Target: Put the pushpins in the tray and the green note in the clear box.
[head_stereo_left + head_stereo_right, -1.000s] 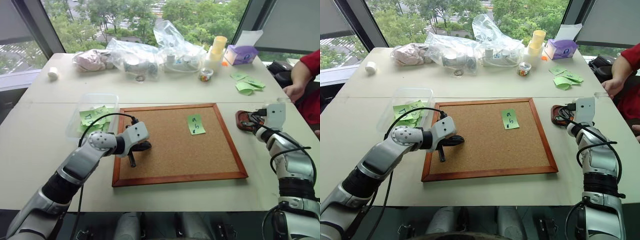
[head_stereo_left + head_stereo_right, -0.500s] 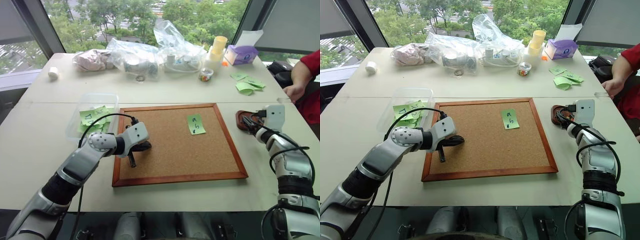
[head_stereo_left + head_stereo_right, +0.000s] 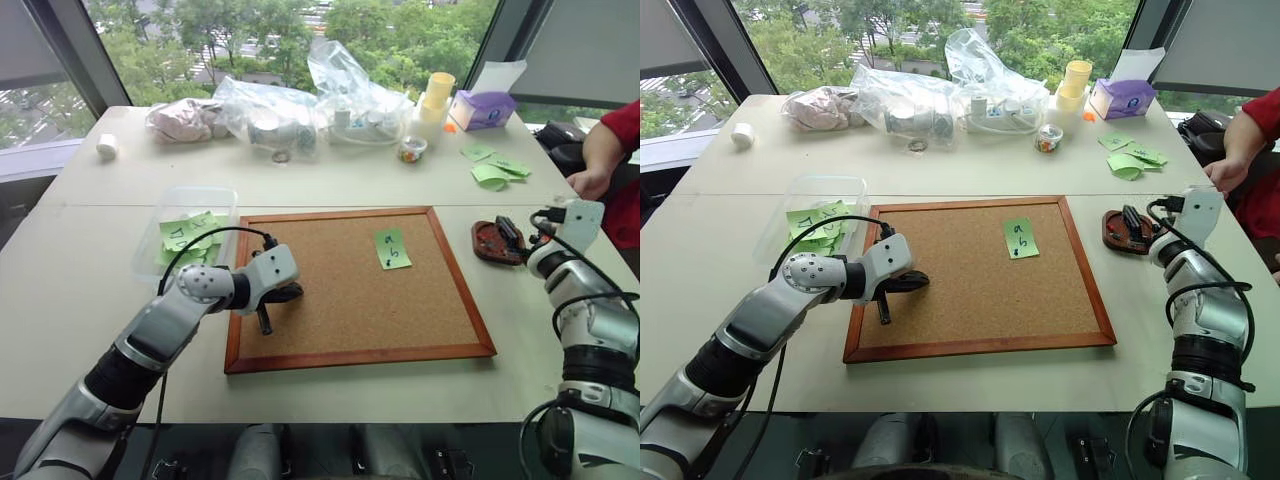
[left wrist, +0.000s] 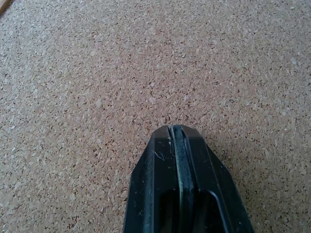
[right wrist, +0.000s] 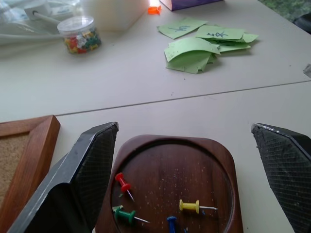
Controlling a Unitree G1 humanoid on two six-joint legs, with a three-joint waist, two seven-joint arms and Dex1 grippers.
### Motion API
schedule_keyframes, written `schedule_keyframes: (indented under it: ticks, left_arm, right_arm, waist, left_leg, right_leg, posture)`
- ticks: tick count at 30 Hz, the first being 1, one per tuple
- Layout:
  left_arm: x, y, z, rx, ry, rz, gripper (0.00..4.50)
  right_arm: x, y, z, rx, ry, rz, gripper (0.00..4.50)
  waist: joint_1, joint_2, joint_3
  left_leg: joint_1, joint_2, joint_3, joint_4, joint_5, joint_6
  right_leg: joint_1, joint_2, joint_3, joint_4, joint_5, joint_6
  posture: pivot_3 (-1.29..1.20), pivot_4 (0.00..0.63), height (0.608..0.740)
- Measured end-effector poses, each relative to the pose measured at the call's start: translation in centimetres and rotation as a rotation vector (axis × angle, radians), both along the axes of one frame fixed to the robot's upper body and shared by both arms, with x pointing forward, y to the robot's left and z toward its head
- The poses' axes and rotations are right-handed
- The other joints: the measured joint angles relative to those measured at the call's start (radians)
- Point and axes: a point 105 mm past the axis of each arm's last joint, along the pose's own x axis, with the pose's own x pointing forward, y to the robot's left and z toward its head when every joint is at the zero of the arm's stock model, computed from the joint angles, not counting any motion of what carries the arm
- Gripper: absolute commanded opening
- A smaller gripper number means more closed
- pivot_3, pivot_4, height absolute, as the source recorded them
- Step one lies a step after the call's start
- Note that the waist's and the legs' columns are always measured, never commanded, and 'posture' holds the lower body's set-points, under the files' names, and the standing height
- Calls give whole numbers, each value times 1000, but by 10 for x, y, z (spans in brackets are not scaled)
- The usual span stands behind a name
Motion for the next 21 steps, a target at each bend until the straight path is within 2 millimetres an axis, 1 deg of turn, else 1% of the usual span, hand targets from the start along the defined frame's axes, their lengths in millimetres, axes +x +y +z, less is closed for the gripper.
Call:
schedule_keyframes:
  ticks: [1,2,4,6,8,10,14,18,21]
  left_arm:
    - [0,0,0,0,0,0,0]
    - [0,0,0,1,0,0,0]
    - [0,0,0,1,0,0,0]
    - [0,0,0,0,0,-1,0]
    - [-1,-2,0,-5,1,-4,0]
    - [0,-2,0,-5,1,-3,0]
    - [0,-1,0,-5,0,-1,0]
    - [0,-1,0,-6,0,-1,0]
    - [0,-1,0,-6,0,-1,0]
  right_arm:
    - [-1,11,2,-25,-3,62,4471]
    - [-3,28,4,-54,-1,148,4471]
    - [-13,71,0,-107,30,366,4471]
    - [-27,115,-10,-129,70,568,4471]
    - [-40,140,-21,-143,112,686,4471]
    - [-45,151,-24,-154,125,729,4471]
    - [-46,159,-25,-152,125,740,4471]
    - [-46,171,-31,-145,133,766,4471]
    - [-41,174,-29,-145,128,769,4471]
  waist:
    - [0,0,0]
    - [0,0,0]
    - [0,0,0]
    - [1,0,0]
    - [4,0,0]
    - [4,0,0]
    - [4,0,0]
    - [4,0,0]
    - [4,0,0]
  left_leg:
    - [0,0,0,0,0,0]
    - [0,0,0,0,0,0]
    - [0,0,-1,0,0,0]
    - [0,0,-1,0,0,0]
    - [0,0,-1,0,-1,2]
    - [0,0,-1,0,-1,2]
    - [0,0,-1,0,-1,2]
    - [0,0,-1,0,-1,2]
    - [0,0,-1,0,-1,2]
  right_leg:
    - [0,0,0,0,0,0]
    - [0,0,0,0,0,0]
    - [0,0,0,0,0,0]
    - [0,0,0,0,0,0]
    - [0,-1,0,0,0,0]
    - [0,-1,0,0,0,0]
    - [0,0,0,0,0,0]
    - [0,0,0,0,0,0]
    - [0,0,-1,0,0,0]
  posture:
    - [0,150,735]
    - [0,150,735]
    - [0,150,735]
    - [0,150,735]
    - [0,150,735]
    - [0,150,735]
    - [0,150,735]
    - [0,150,735]
    - [0,150,735]
